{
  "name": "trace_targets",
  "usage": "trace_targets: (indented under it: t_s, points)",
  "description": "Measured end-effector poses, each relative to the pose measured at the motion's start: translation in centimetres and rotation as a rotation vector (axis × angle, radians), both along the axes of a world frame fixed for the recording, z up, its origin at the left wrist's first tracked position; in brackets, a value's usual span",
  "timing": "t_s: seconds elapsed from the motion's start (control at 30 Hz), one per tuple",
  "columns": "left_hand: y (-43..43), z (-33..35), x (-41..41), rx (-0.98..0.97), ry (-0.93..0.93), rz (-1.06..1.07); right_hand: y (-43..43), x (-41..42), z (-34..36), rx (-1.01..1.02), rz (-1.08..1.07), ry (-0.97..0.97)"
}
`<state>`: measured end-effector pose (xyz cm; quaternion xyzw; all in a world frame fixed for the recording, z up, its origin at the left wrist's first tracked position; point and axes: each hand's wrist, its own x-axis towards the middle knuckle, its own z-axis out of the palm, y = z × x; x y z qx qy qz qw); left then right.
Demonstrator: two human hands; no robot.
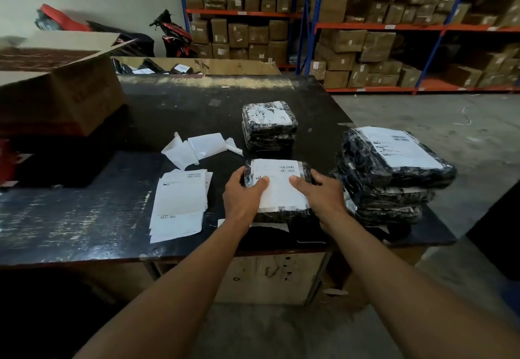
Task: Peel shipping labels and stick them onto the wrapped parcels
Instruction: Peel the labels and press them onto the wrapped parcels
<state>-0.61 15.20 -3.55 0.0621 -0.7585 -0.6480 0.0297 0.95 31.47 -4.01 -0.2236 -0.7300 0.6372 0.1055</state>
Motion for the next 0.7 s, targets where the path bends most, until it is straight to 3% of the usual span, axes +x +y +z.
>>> trace_targets:
  t_s: [0.7]
  points:
    - [0.5,-2.4,0.4,-0.116,-0.004,0.013,0.0,-0.1,-2.9,0.143,0.071,-0.082]
